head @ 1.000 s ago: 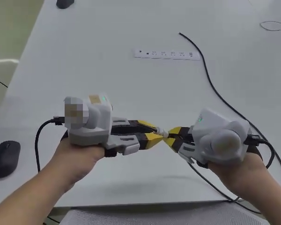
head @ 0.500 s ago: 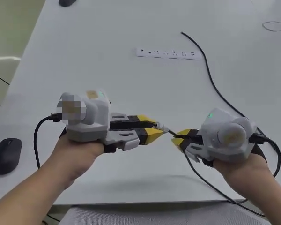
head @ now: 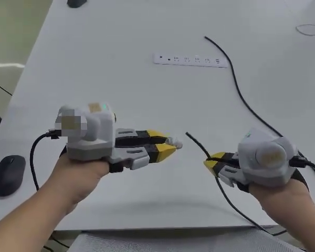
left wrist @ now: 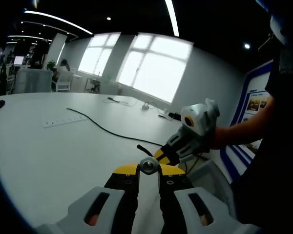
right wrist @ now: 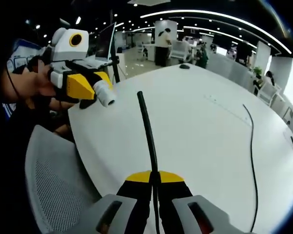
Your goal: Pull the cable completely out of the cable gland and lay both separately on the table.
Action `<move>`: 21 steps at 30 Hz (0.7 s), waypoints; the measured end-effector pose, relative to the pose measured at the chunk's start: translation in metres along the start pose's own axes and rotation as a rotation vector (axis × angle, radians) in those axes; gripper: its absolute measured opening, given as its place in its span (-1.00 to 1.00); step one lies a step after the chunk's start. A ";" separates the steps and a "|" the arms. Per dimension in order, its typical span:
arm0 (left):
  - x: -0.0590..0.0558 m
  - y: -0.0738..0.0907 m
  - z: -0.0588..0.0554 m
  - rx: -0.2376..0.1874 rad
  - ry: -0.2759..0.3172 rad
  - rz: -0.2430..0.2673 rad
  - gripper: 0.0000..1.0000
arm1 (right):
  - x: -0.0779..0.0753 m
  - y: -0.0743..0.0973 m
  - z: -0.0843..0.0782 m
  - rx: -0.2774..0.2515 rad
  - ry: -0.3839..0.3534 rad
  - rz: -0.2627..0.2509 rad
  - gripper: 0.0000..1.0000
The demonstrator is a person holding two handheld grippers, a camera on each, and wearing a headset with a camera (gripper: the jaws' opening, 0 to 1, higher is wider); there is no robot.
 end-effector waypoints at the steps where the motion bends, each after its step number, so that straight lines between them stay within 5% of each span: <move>1: 0.000 0.000 -0.001 0.004 0.001 0.000 -0.70 | -0.002 0.000 0.001 -0.001 -0.006 0.001 -1.00; 21: 0.001 -0.005 -0.015 0.020 -0.036 0.013 -0.70 | -0.009 0.004 0.030 -0.005 0.093 -0.011 -1.00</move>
Point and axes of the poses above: the centre of the closed fingertips' face, and the gripper's own axes: y roughly backward along the fingers, x roughly to its left, z roughly out of its top, the point moved 4 cm from there along y, roughly backward along the fingers, and after that the axes turned 6 degrees about x, right-handed, at the moved point
